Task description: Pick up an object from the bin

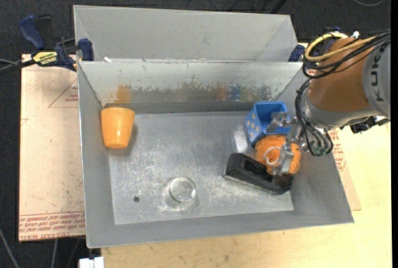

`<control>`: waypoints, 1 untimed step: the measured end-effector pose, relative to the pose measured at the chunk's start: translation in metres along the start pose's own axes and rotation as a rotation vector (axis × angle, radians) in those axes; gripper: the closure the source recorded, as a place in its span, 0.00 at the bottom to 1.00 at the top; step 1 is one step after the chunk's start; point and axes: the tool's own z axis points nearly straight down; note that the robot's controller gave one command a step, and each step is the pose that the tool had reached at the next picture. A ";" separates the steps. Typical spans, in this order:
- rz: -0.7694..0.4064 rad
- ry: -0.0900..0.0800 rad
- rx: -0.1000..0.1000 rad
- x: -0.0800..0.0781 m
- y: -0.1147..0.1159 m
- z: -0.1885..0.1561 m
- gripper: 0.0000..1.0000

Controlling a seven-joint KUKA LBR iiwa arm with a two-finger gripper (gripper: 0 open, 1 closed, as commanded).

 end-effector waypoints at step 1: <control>0.042 0.028 0.002 0.017 0.010 0.049 0.00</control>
Offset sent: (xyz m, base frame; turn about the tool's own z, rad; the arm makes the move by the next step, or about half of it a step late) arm -0.0146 0.0099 -0.0571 -0.9301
